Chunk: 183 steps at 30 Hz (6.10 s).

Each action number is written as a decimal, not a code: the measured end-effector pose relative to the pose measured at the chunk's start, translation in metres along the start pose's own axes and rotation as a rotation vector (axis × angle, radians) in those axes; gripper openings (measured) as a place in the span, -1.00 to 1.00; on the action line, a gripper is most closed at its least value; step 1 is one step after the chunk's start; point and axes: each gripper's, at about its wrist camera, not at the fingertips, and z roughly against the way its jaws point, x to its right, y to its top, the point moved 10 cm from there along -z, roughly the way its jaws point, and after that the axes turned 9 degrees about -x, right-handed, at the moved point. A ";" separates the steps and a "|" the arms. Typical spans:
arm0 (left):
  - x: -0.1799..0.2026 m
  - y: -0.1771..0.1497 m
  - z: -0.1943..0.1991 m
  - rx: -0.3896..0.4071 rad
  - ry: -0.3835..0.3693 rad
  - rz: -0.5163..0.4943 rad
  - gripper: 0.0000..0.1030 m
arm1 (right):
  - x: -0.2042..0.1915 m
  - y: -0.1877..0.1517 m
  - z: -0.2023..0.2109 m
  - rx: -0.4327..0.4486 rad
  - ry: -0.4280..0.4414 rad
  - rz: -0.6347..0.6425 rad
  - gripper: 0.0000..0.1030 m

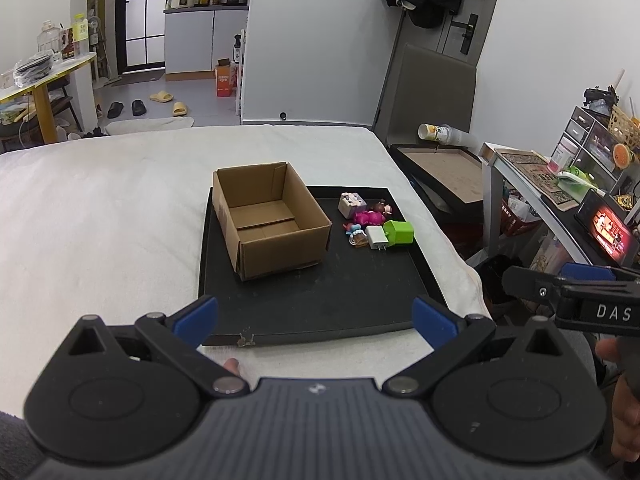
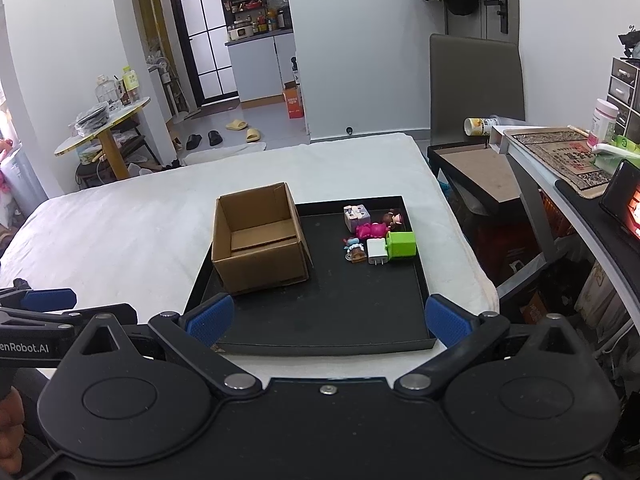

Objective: Organize rigid objects

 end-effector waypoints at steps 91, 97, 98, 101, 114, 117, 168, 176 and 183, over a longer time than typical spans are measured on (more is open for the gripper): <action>-0.128 0.139 -0.194 -0.386 0.023 0.221 0.51 | 0.107 0.070 -0.194 -0.159 0.006 -0.127 0.68; -0.147 0.136 -0.229 -0.391 0.027 0.251 0.40 | 0.116 0.077 -0.230 -0.181 -0.023 -0.117 0.68; -0.149 0.133 -0.234 -0.395 0.026 0.253 0.38 | 0.118 0.077 -0.236 -0.189 -0.028 -0.116 0.68; -0.156 0.127 -0.247 -0.395 0.009 0.255 0.35 | 0.121 0.078 -0.256 -0.216 -0.040 -0.108 0.66; -0.163 0.109 -0.299 -0.390 -0.040 0.331 0.16 | 0.136 0.078 -0.323 -0.277 -0.106 -0.068 0.48; -0.165 0.105 -0.304 -0.390 -0.013 0.293 0.11 | 0.141 0.075 -0.335 -0.285 -0.110 -0.094 0.47; -0.172 0.110 -0.303 -0.301 -0.007 0.415 -0.67 | 0.035 0.116 -0.272 -0.174 -0.067 0.043 -0.03; -0.174 0.107 -0.304 -0.307 -0.045 0.423 -0.66 | 0.002 0.121 -0.283 -0.172 -0.046 0.076 -0.03; -0.173 0.104 -0.303 -0.313 -0.059 0.400 -0.66 | -0.027 0.137 -0.295 -0.147 -0.016 0.100 -0.03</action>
